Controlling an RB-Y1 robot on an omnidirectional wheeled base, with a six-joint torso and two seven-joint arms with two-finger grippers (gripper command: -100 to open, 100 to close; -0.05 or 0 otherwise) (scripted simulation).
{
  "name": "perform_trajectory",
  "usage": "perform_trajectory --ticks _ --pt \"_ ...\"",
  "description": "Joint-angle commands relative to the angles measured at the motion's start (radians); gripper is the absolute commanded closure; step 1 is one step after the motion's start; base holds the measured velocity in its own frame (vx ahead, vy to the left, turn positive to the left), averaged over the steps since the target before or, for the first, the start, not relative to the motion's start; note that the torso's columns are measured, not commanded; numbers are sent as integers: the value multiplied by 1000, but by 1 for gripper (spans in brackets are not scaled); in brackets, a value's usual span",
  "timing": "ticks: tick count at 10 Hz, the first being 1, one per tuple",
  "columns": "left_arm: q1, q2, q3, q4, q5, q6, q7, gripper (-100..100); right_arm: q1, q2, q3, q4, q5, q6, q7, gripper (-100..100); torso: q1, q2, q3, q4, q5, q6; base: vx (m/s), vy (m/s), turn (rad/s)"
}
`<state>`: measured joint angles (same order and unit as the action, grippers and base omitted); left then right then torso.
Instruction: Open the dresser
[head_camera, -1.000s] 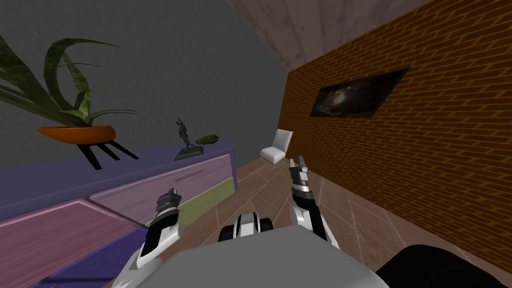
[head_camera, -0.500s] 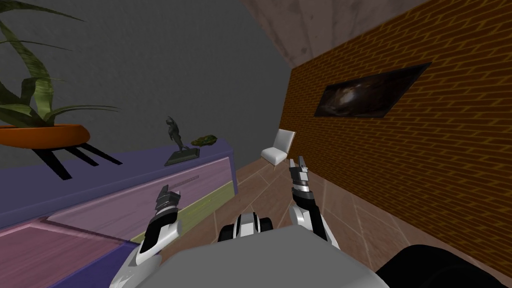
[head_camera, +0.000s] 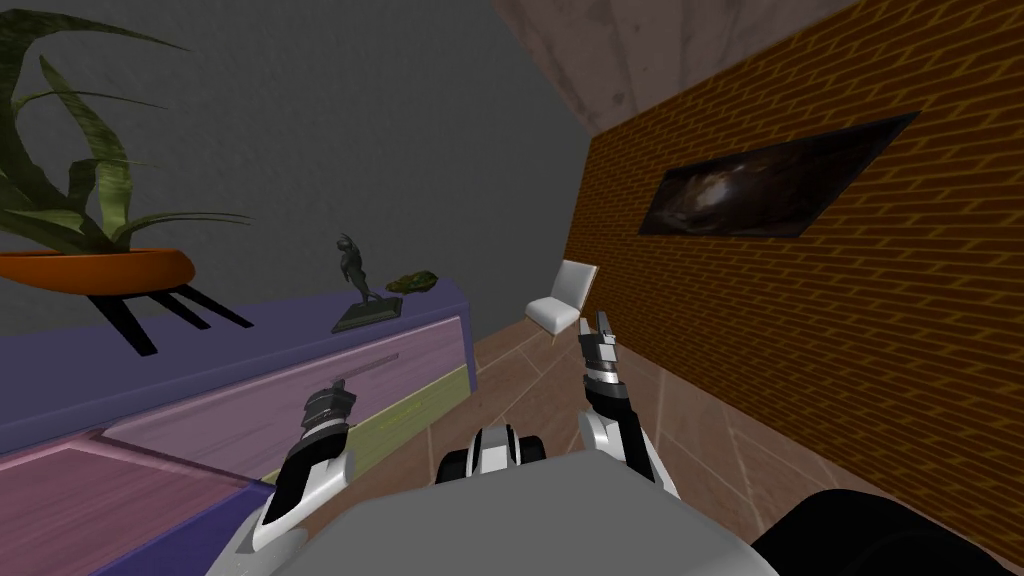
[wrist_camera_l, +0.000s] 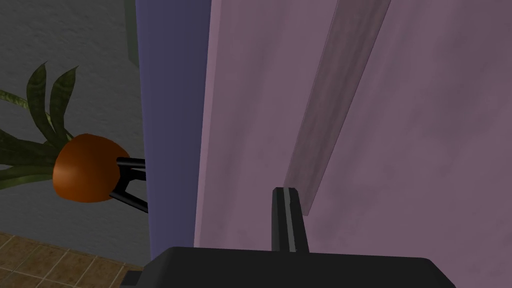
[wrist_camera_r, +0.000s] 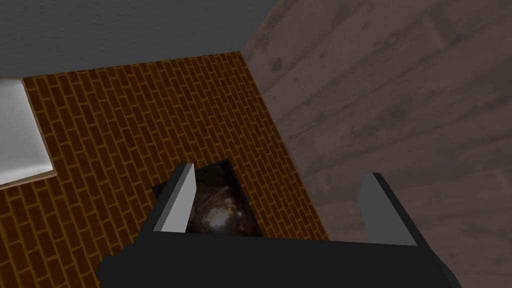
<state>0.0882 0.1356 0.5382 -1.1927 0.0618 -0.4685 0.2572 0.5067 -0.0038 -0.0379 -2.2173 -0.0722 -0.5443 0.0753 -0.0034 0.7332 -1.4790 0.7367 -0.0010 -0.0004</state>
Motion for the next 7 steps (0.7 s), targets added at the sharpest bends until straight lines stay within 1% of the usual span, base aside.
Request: perform_trajectory --ticks 1,3,4,5,6,7 --pt "71 36 -36 -27 3 -26 60 100 0 0 0 0 0 0 0 0 2 2 1 0 0 1 84 -74 97" --pt "135 79 -80 -55 6 -62 120 100 0 0 0 0 0 0 0 0 3 4 3 1 1 0 131 -104 255" --pt "151 79 -80 -55 6 -62 126 100 0 0 0 0 0 0 0 0 2 3 2 1 1 1 100 -89 62" --pt "191 101 -102 -69 8 -79 159 100 0 0 0 0 0 0 0 0 4 6 3 1 1 1 63 -66 116" --pt "217 122 -124 -82 9 -97 187 100 0 0 0 0 0 0 0 0 5 8 5 2 2 0 112 -85 263" --pt "231 122 -124 -82 9 -97 192 100 0 0 0 0 0 0 0 0 4 5 3 1 1 0 82 -70 79"
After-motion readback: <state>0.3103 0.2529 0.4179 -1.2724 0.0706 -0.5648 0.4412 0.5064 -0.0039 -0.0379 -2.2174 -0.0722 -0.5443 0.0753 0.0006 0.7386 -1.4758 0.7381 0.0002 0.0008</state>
